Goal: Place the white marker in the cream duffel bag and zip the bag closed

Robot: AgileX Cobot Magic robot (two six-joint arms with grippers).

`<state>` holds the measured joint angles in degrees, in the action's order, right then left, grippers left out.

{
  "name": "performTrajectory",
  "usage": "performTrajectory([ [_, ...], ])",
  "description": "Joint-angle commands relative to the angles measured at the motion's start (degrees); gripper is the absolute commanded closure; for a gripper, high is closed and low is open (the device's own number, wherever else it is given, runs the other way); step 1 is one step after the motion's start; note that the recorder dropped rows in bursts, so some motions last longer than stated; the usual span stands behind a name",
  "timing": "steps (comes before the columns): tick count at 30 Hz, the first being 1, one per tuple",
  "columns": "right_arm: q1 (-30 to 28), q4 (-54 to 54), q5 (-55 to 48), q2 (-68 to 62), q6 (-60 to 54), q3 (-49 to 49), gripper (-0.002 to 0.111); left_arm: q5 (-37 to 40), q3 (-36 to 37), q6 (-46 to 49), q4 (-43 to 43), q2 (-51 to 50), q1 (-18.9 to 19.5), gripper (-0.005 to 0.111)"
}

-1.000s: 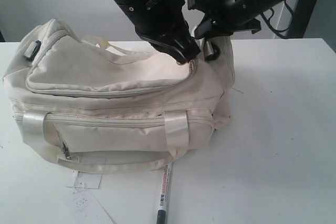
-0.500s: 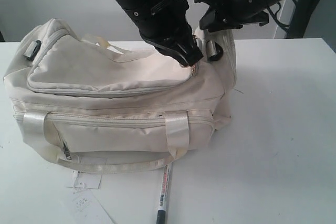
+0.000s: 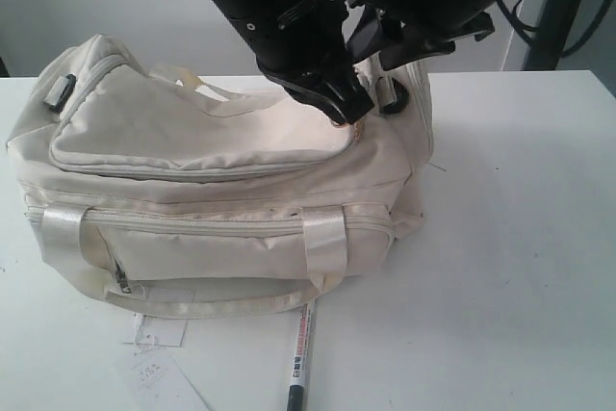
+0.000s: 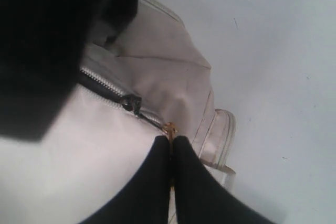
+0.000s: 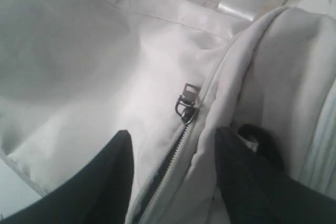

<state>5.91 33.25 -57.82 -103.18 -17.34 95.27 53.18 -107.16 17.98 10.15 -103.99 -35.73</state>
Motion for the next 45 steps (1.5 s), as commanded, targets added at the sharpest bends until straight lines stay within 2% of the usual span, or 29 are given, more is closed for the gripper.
performTrajectory([
  [1,1.0,-1.3,1.2,0.1,0.9,0.0,0.062,1.2,0.5,-2.1,1.3,0.7,-0.4,0.107],
  [15,2.2,-2.0,3.0,-3.6,3.3,0.0,0.062,0.4,0.5,-3.3,1.3,0.7,-0.4,0.107],
  [19,2.2,-2.0,3.3,-4.9,3.5,0.0,0.066,0.4,0.5,-4.2,1.3,0.7,-0.4,0.107],
  [22,2.2,-2.0,4.0,-5.5,3.8,0.0,0.077,0.4,0.5,-4.2,1.3,0.7,-0.4,0.107],
  [26,2.2,-2.0,5.0,-5.9,4.1,0.0,0.109,0.4,0.5,-4.2,1.3,0.7,-0.4,0.107],
  [45,2.1,-1.7,9.1,-5.9,5.6,0.0,0.108,4.5,0.5,-4.2,1.8,0.8,-0.4,0.107],
])
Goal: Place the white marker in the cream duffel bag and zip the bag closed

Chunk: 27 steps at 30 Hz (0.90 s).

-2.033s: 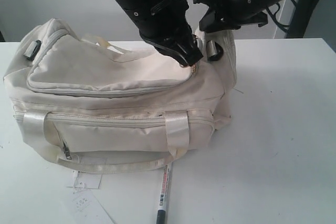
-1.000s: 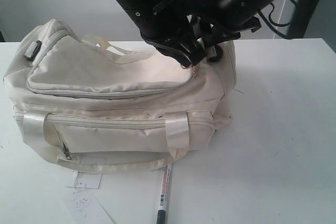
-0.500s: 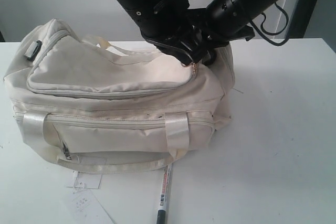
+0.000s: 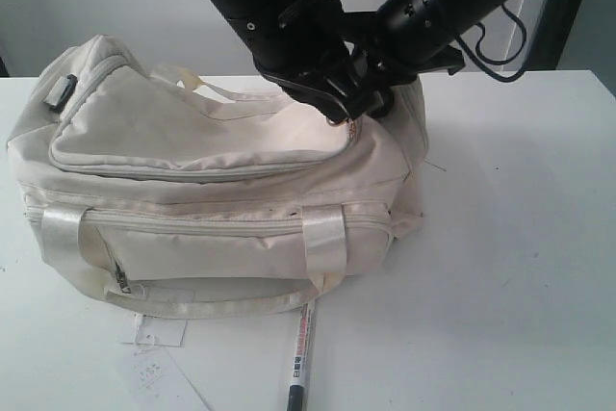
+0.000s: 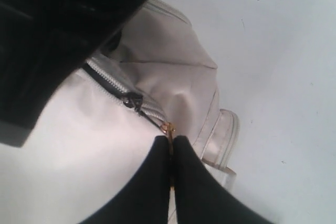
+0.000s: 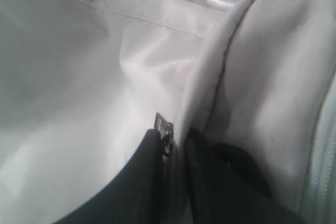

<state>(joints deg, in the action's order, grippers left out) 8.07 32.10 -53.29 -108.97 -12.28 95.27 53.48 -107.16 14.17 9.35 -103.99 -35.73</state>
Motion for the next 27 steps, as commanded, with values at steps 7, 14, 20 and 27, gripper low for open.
performTrajectory([
  [7,-0.1,-0.6,6.3,-0.1,1.2,0.0,0.108,5.2,0.5,-0.3,4.5,2.2,-0.4,0.107],
  [14,-0.1,-0.6,7.5,-0.1,2.1,0.0,0.108,9.3,0.5,0.2,4.8,2.7,-0.4,0.107],
  [20,-0.3,-0.6,9.2,-0.1,2.5,0.0,0.108,10.0,0.5,1.7,7.6,2.9,-0.4,0.107],
  [27,-1.3,-0.6,10.2,-0.1,3.5,0.0,0.108,11.7,0.5,4.0,11.0,2.9,-0.4,0.107],
])
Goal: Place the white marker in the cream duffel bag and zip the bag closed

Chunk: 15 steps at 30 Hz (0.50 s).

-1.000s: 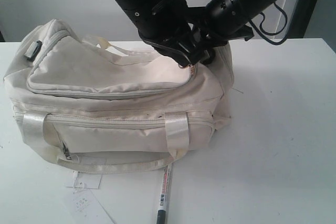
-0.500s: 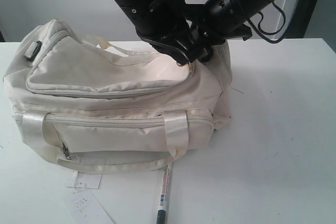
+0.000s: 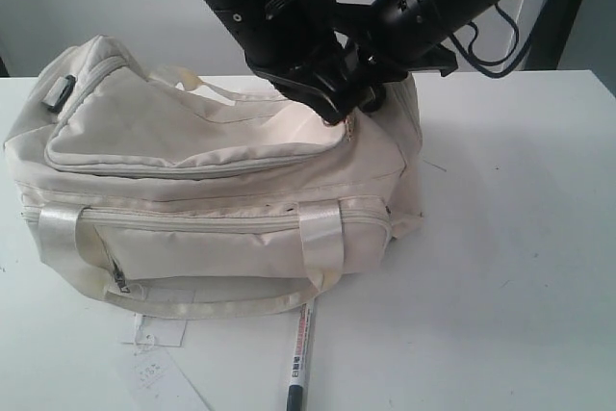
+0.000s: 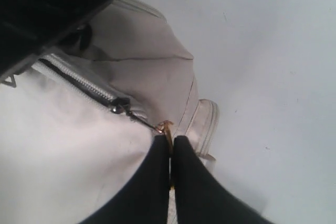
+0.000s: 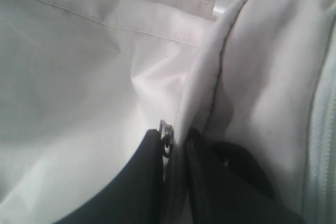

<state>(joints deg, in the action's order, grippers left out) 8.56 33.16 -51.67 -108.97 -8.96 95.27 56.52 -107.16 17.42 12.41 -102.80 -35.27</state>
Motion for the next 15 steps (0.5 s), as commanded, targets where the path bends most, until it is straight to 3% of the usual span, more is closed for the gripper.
performTrajectory([
  [1,-1.8,-1.7,8.6,-0.1,0.2,0.0,0.108,8.8,0.5,0.8,7.9,1.7,-0.8,0.107],
  [15,-1.9,-1.7,9.5,-0.1,0.3,0.0,0.108,13.4,0.5,4.0,8.1,0.1,-0.8,0.107],
])
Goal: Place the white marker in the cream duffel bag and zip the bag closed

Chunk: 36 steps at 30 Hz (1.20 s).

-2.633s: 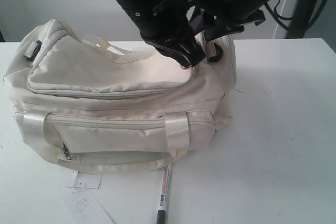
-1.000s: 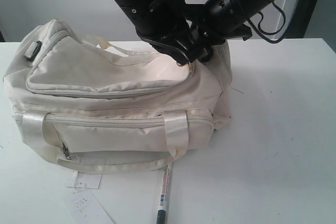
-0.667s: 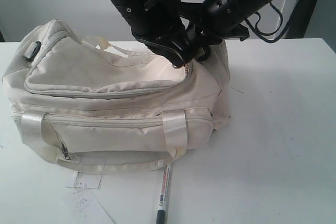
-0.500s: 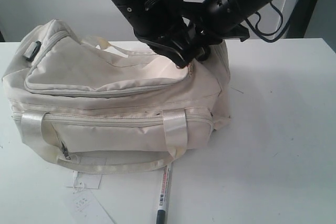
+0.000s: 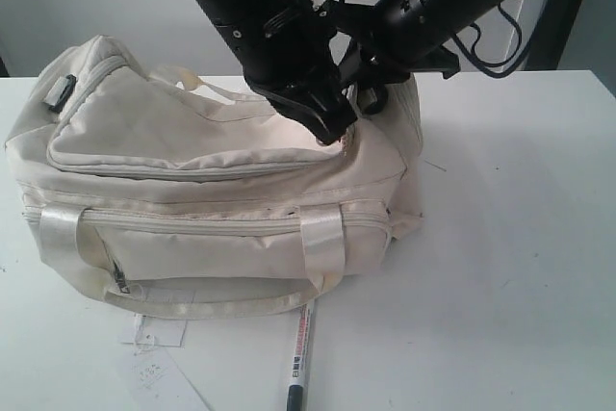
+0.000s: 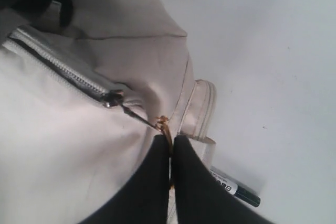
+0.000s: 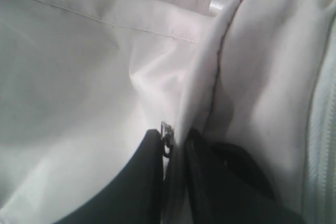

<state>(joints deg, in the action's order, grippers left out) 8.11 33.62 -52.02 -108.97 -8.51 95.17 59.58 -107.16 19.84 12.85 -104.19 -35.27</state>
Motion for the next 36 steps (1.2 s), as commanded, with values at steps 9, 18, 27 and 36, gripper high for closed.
performTrajectory([
  [9,-1.4,-2.2,10.3,0.5,-0.1,0.2,0.108,7.3,0.5,0.9,3.0,1.6,-0.8,0.107],
  [18,-1.9,-2.1,13.3,0.8,0.4,0.3,0.108,9.0,0.5,4.3,7.1,1.6,-0.8,0.107],
  [27,-2.0,-2.1,16.0,0.7,1.2,0.3,0.108,9.1,0.5,4.6,7.2,3.6,-0.8,0.107],
  [36,-2.1,-2.5,15.3,1.6,1.1,0.3,0.108,4.5,0.5,4.2,2.6,3.7,-0.8,0.107],
])
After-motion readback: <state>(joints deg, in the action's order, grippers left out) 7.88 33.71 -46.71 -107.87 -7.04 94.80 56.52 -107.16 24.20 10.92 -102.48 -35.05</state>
